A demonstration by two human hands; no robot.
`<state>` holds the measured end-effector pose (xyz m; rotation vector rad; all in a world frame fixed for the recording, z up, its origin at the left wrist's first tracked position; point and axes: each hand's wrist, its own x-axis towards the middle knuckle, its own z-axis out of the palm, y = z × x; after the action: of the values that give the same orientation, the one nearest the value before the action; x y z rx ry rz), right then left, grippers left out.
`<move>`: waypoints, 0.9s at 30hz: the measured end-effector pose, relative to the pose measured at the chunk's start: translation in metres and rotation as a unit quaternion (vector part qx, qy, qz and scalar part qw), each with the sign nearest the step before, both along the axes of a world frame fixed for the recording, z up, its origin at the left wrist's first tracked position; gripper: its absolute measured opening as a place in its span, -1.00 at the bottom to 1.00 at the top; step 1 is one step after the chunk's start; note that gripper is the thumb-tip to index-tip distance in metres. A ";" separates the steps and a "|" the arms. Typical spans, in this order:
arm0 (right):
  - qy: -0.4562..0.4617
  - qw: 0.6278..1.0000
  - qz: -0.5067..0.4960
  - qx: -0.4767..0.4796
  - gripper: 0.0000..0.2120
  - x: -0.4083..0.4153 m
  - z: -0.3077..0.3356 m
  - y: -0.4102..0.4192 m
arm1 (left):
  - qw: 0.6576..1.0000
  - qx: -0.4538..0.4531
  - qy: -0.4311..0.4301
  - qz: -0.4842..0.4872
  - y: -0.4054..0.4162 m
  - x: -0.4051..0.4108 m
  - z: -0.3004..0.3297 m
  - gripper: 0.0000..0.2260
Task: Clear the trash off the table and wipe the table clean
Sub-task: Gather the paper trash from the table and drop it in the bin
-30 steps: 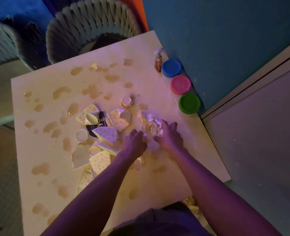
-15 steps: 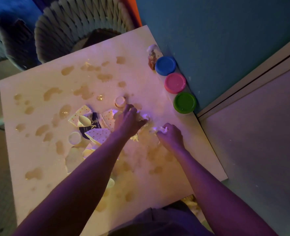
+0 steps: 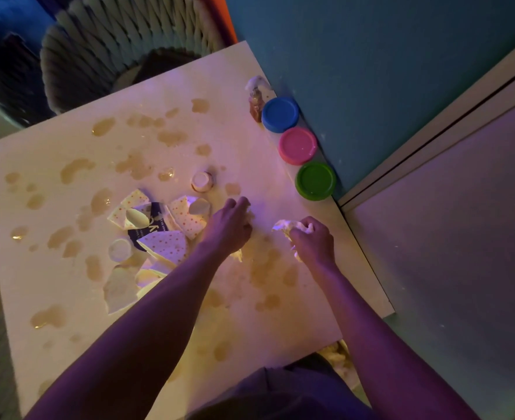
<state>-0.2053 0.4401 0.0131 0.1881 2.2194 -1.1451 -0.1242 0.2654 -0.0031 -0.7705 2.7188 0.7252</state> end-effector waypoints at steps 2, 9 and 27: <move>-0.004 1.000 0.000 -0.005 -0.88 0.001 0.001 0.000 | 0.999 0.026 0.015 0.032 0.003 0.004 0.005 -0.62; -0.098 0.991 -0.032 -0.082 -0.86 0.014 0.005 -0.003 | 0.990 0.073 0.057 0.107 0.014 0.033 0.018 -0.85; -0.194 0.969 -0.114 -0.102 -0.71 0.096 0.030 0.022 | 0.963 0.155 0.165 0.147 0.057 0.096 0.040 -0.85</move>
<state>-0.1091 0.4616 0.0429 0.5428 1.7566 -1.3224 -0.0281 0.3222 0.0374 -1.0661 2.6884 1.4222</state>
